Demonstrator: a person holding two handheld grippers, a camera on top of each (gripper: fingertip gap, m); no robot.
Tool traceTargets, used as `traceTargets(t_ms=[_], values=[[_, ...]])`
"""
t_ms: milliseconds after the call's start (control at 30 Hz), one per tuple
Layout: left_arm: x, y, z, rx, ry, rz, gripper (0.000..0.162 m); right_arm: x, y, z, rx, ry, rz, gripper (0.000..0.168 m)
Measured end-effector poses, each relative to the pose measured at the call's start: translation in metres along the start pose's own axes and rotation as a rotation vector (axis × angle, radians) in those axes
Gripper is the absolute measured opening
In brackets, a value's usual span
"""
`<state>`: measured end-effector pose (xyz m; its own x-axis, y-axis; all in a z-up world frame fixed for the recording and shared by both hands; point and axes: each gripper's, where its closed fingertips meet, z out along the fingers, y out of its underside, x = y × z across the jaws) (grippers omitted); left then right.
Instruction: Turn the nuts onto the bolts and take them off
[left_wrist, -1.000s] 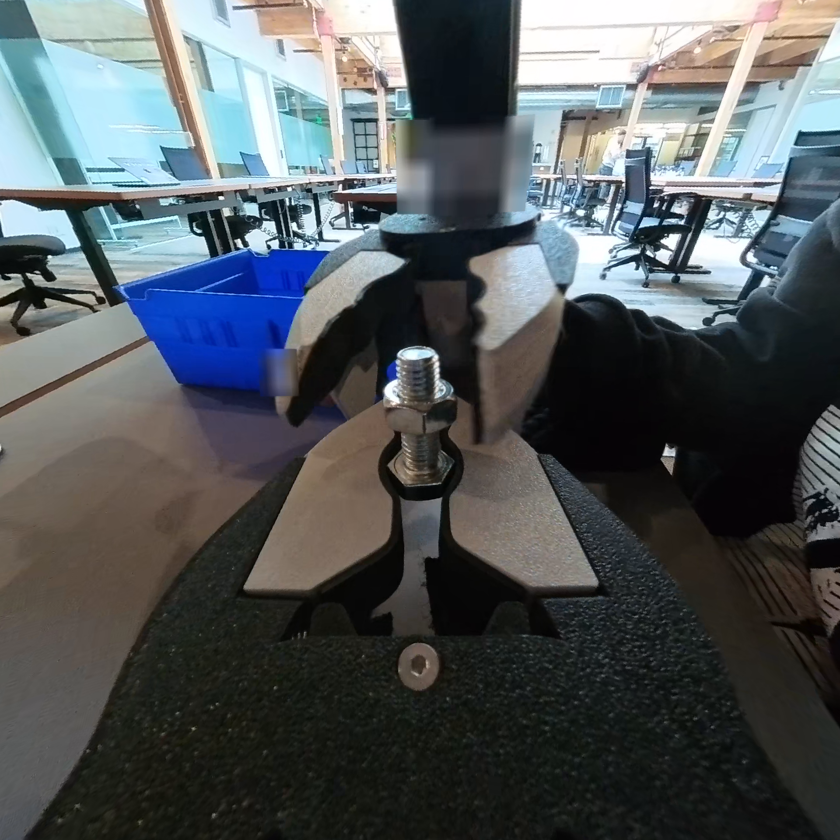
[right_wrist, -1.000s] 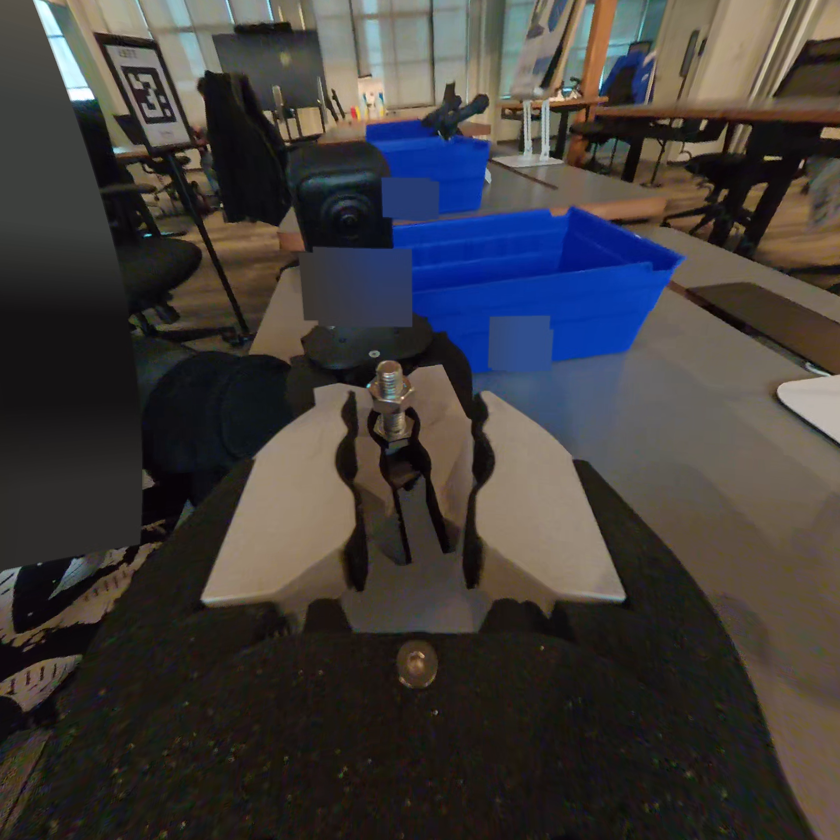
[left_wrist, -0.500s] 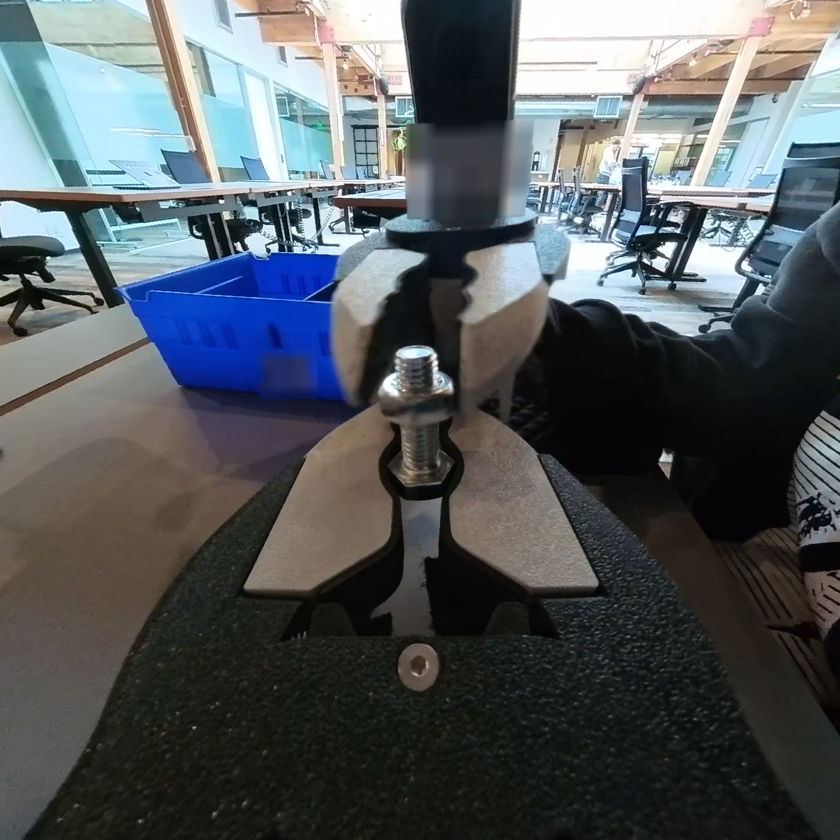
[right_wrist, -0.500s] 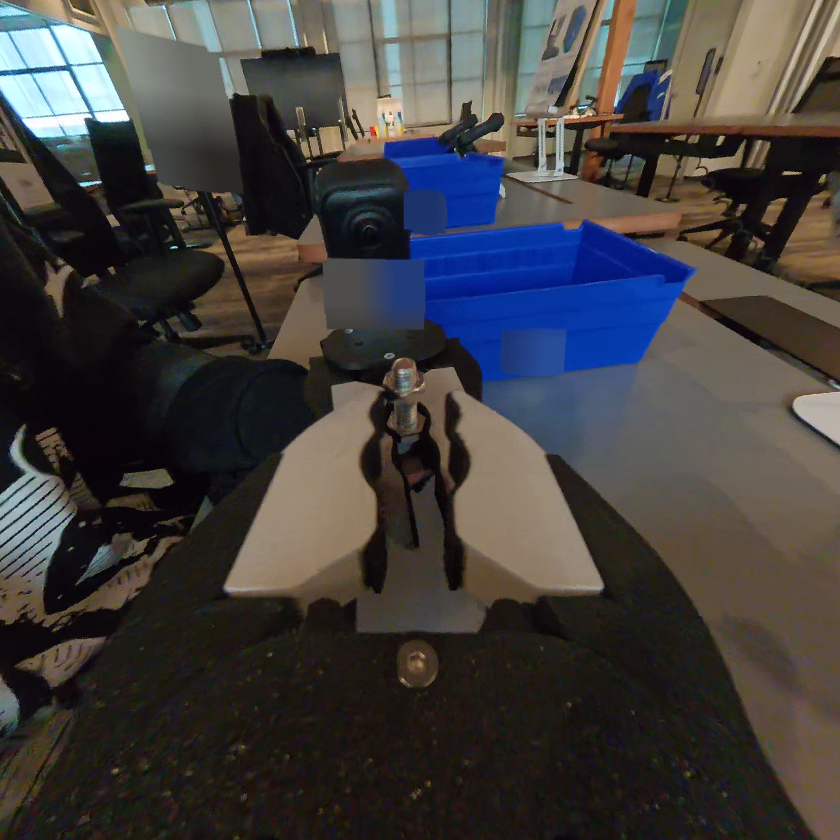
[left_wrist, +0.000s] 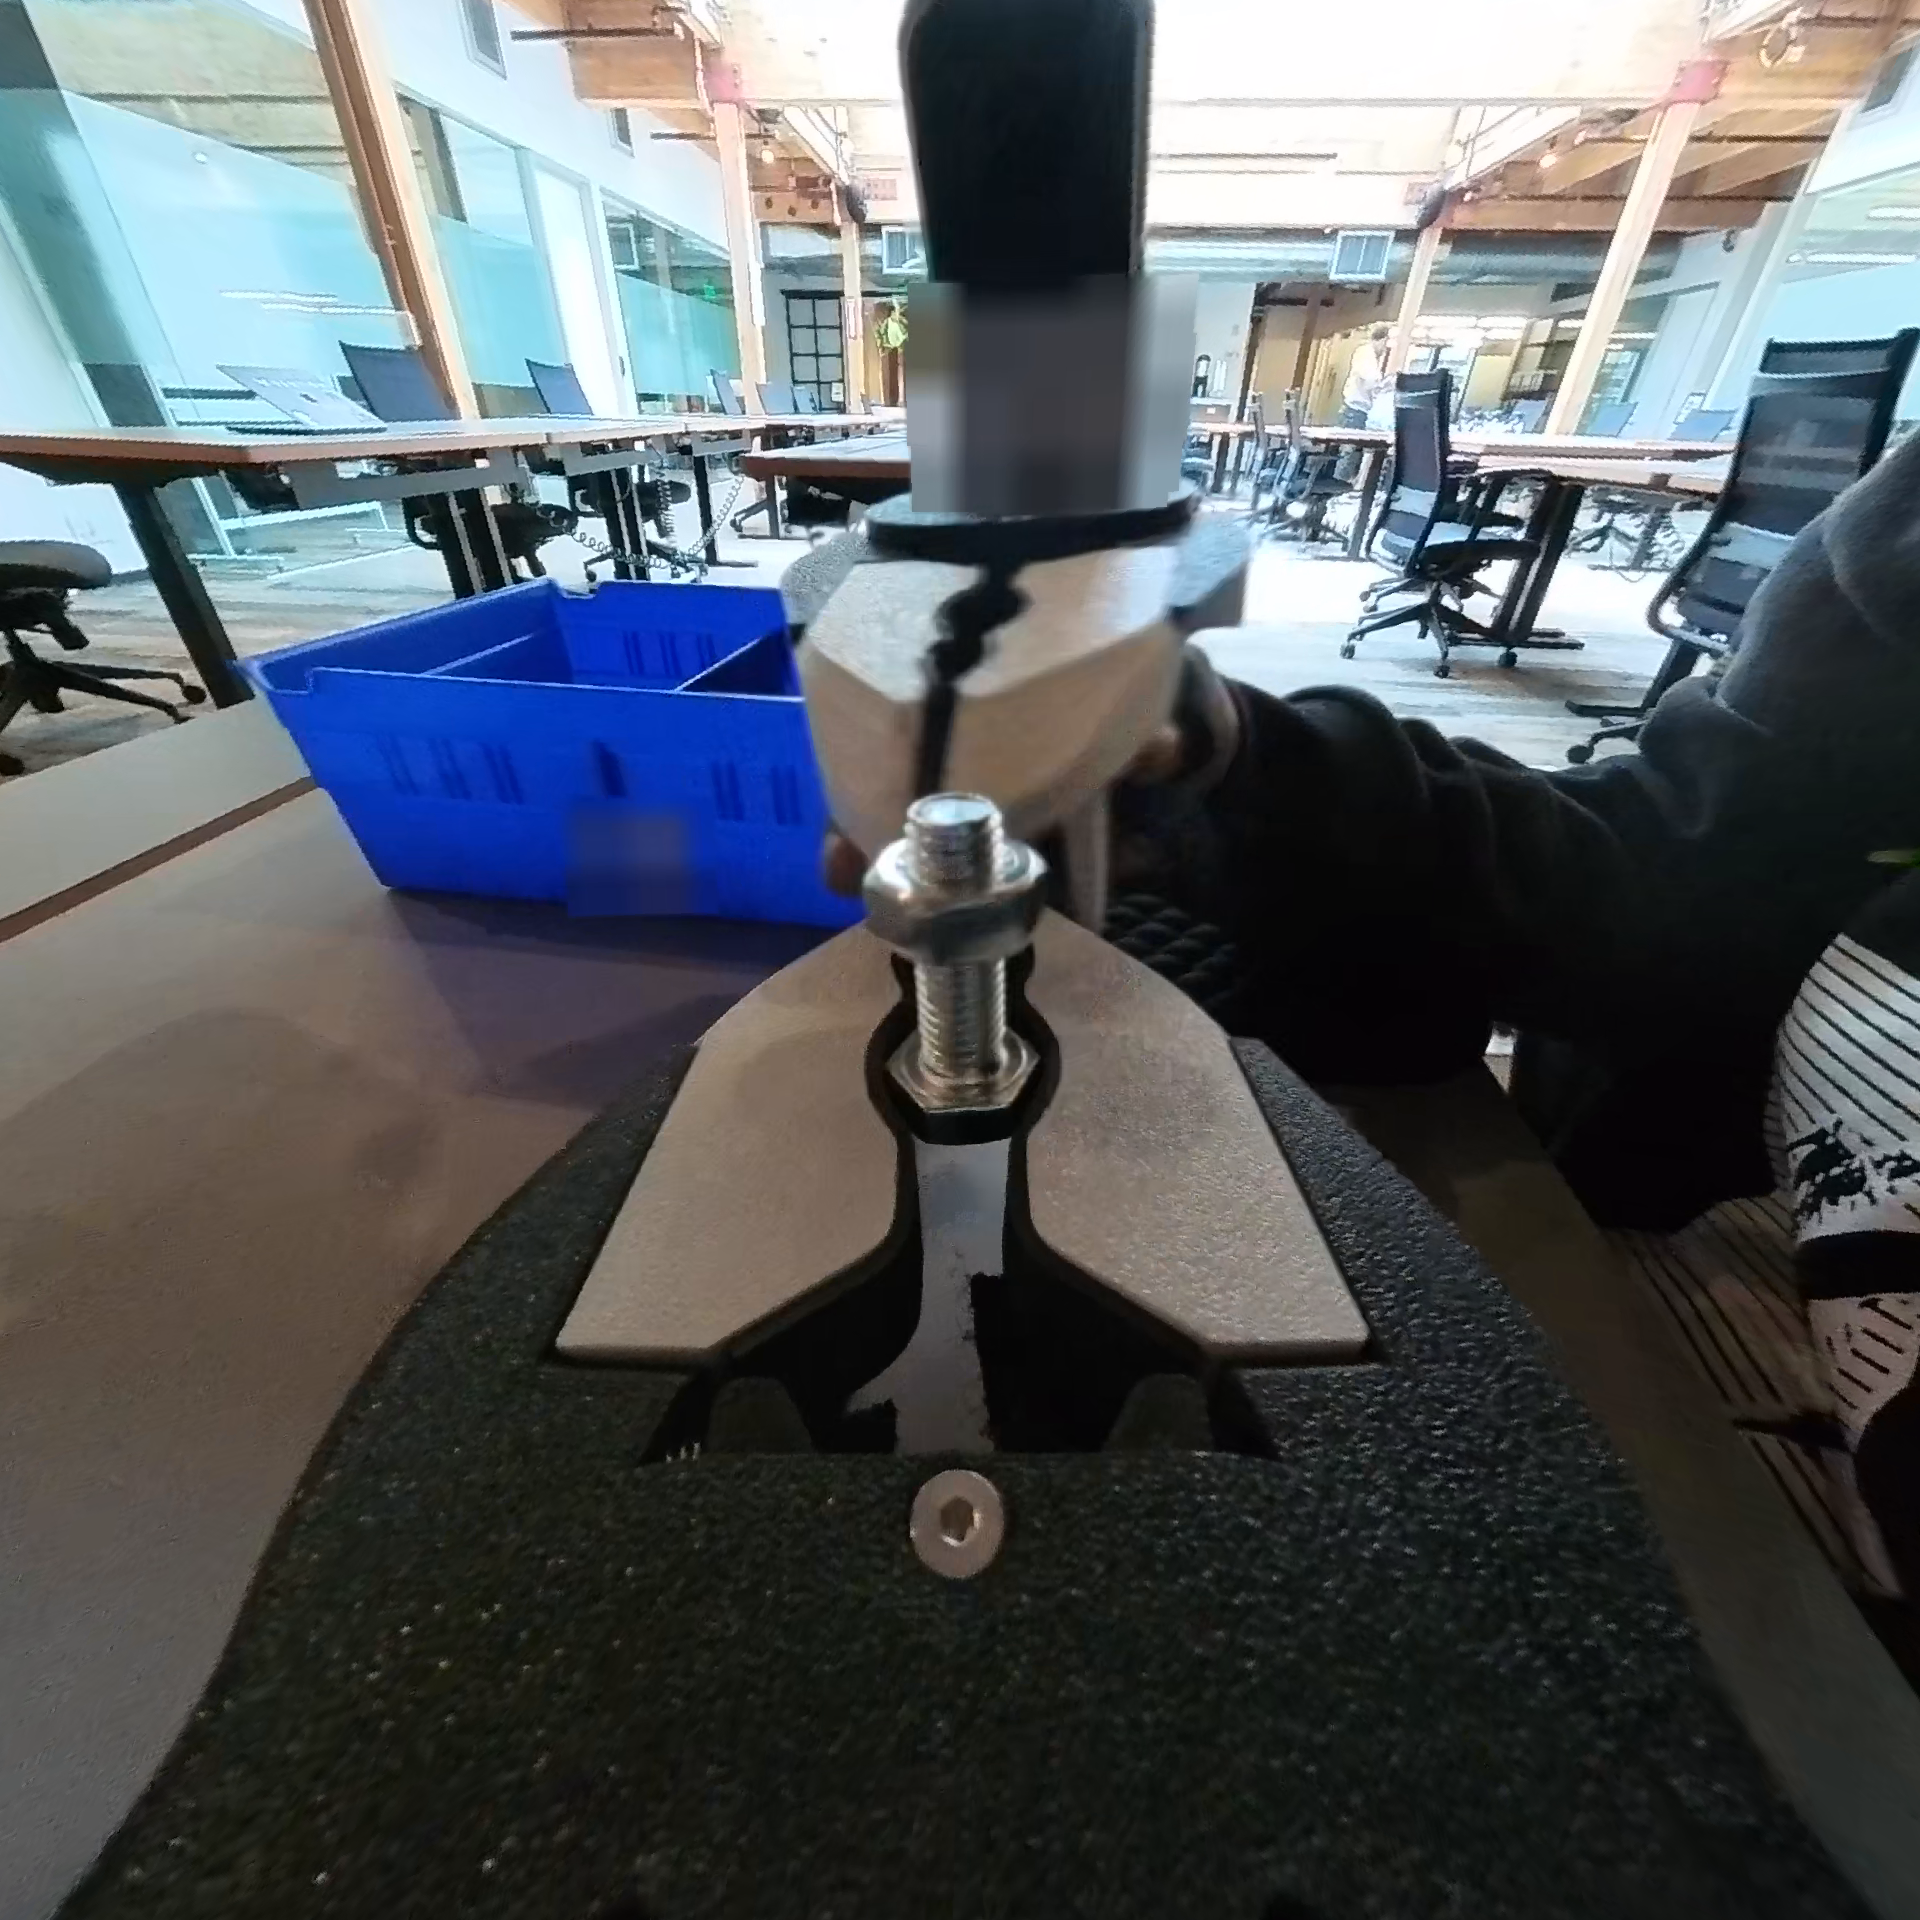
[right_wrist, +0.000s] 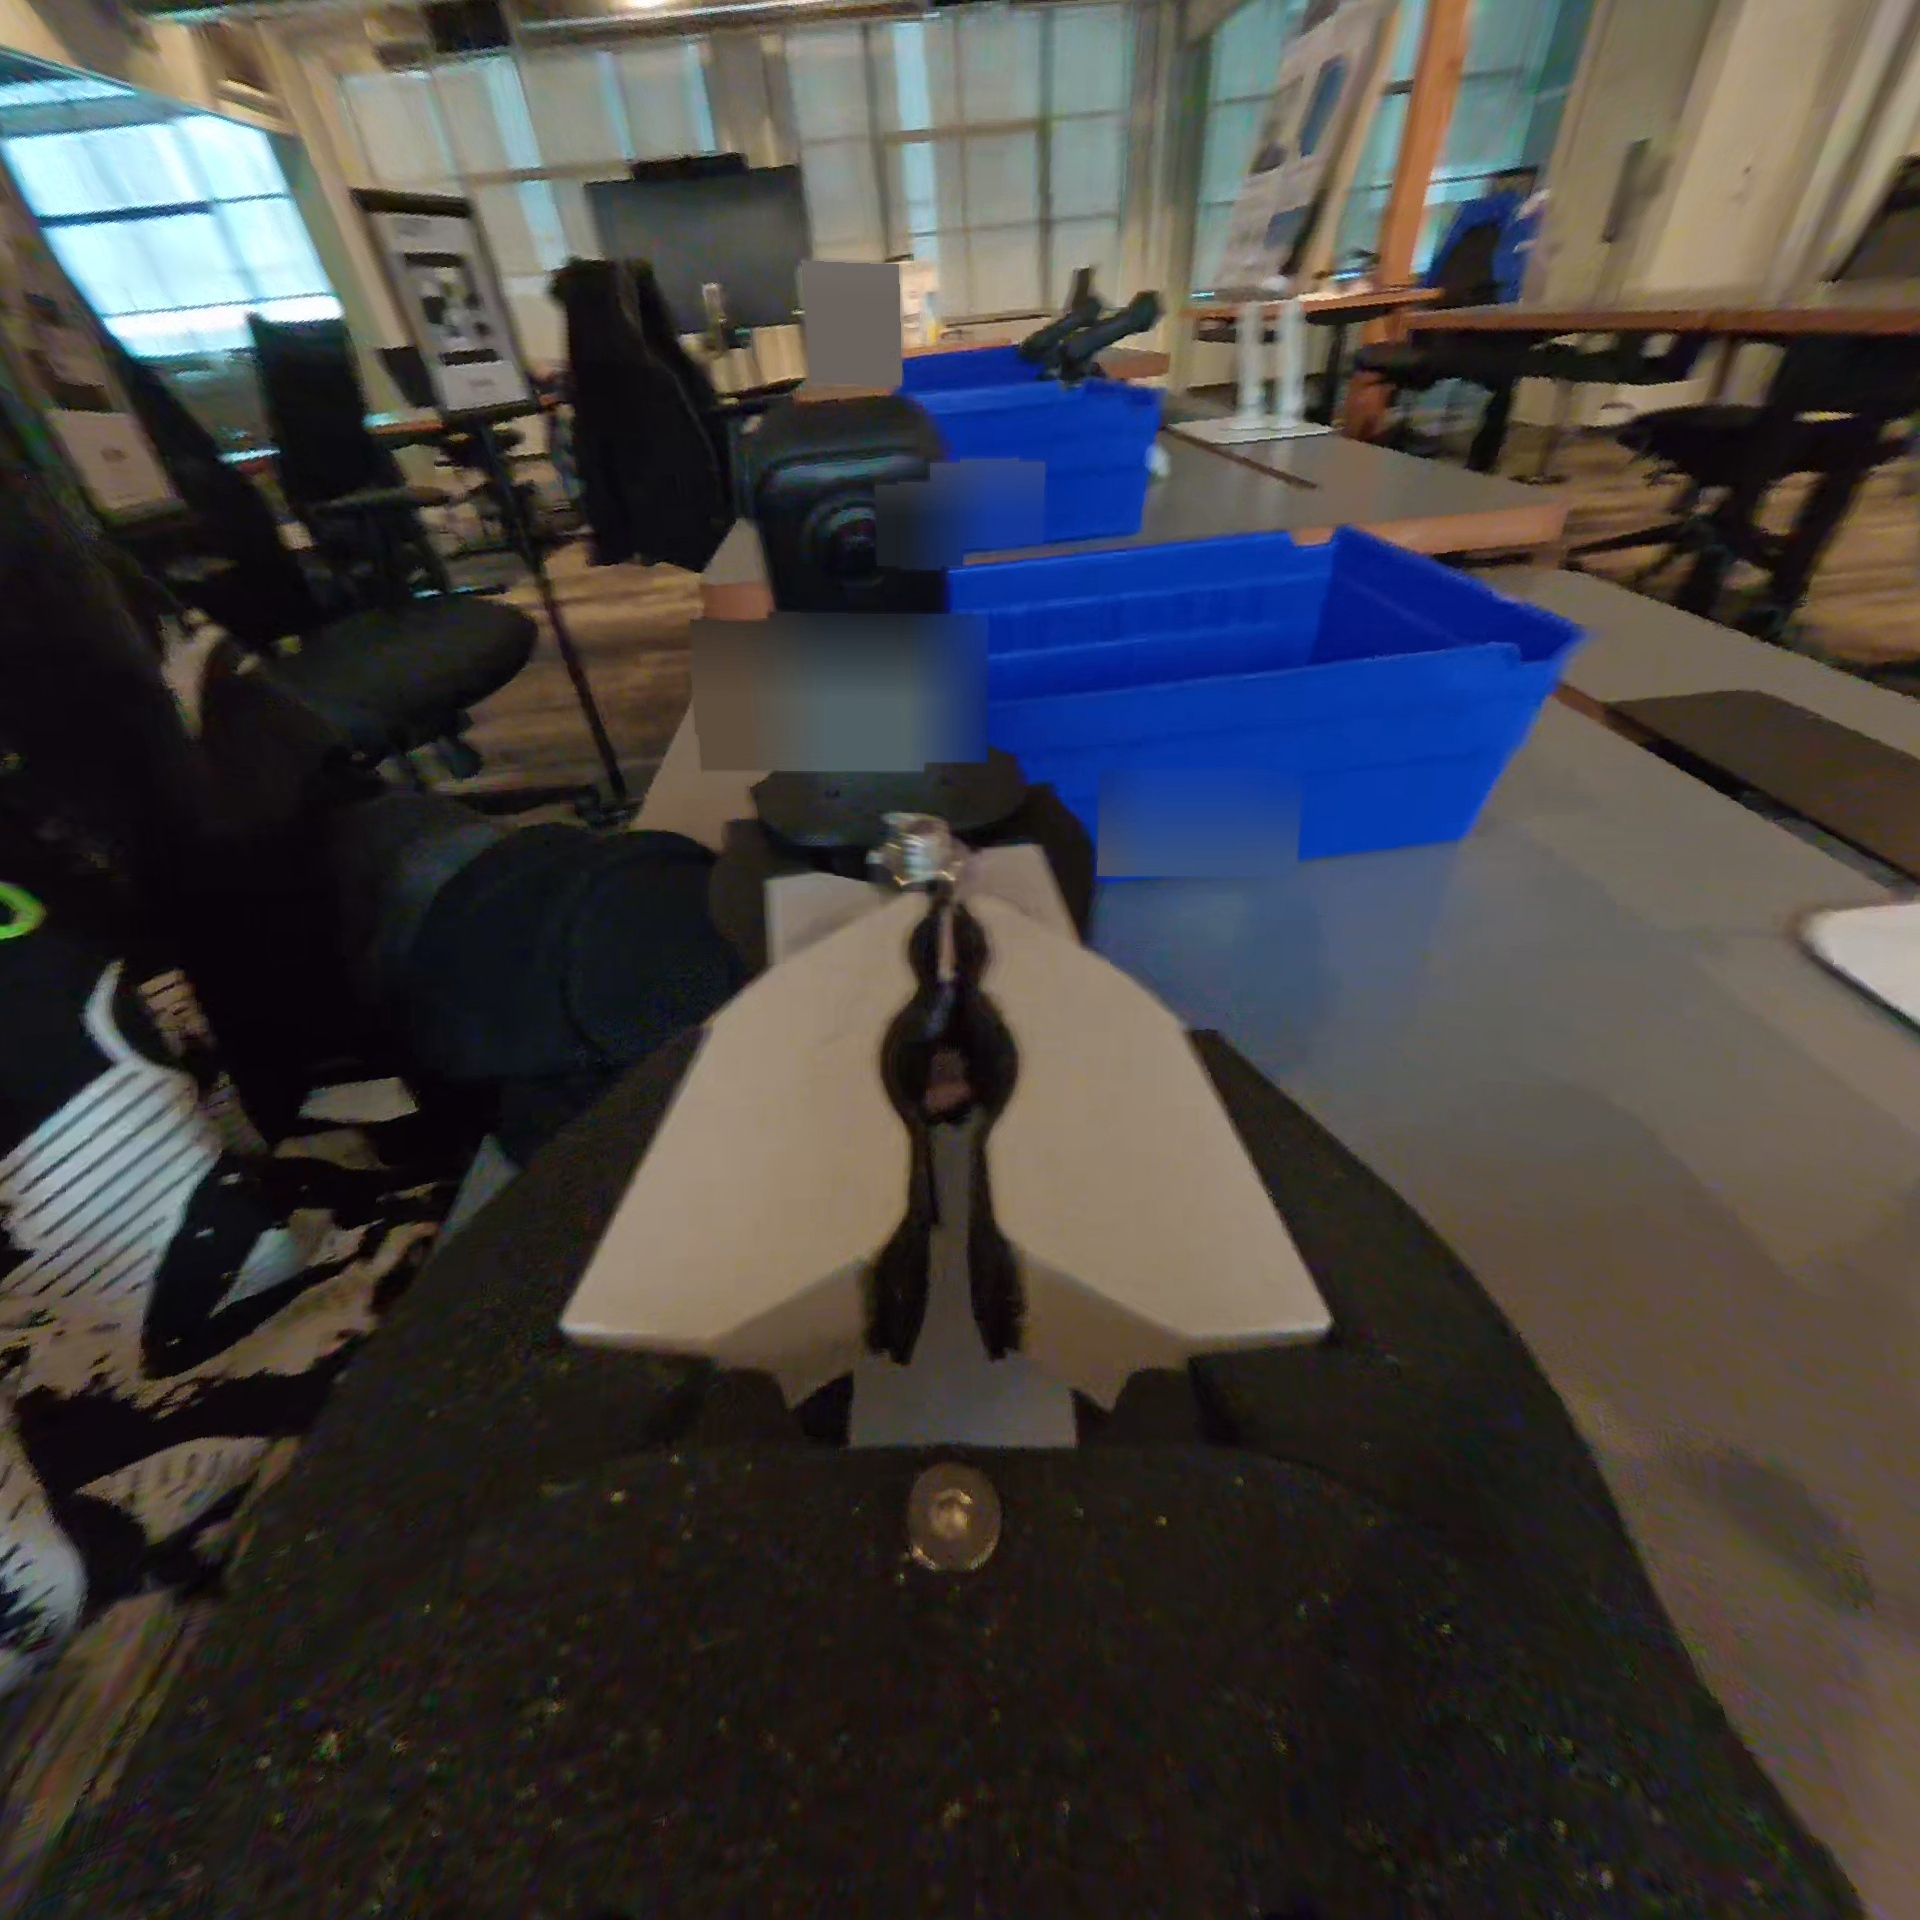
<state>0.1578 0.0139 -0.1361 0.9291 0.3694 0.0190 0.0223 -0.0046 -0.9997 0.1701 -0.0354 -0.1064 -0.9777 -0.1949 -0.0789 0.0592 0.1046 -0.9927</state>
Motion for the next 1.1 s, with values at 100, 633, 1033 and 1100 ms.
traceTargets(t_ms=[100,633,1033,1100], values=[[0.0,-0.001,-0.001,0.006,0.001,0.0,0.013,0.014,-0.01,-0.018,0.073,0.065,0.028,0.0],[0.002,-0.002,-0.001,0.011,0.011,0.001,0.013,0.023,-0.01,-0.022,0.058,0.144,-0.039,0.0],[0.004,0.001,0.001,-0.01,0.017,0.01,0.009,-0.003,0.0,0.011,-0.014,0.026,-0.063,0.028],[0.002,0.0,0.0,-0.002,0.01,-0.004,0.013,-0.001,-0.001,0.002,-0.016,0.023,-0.066,0.018]])
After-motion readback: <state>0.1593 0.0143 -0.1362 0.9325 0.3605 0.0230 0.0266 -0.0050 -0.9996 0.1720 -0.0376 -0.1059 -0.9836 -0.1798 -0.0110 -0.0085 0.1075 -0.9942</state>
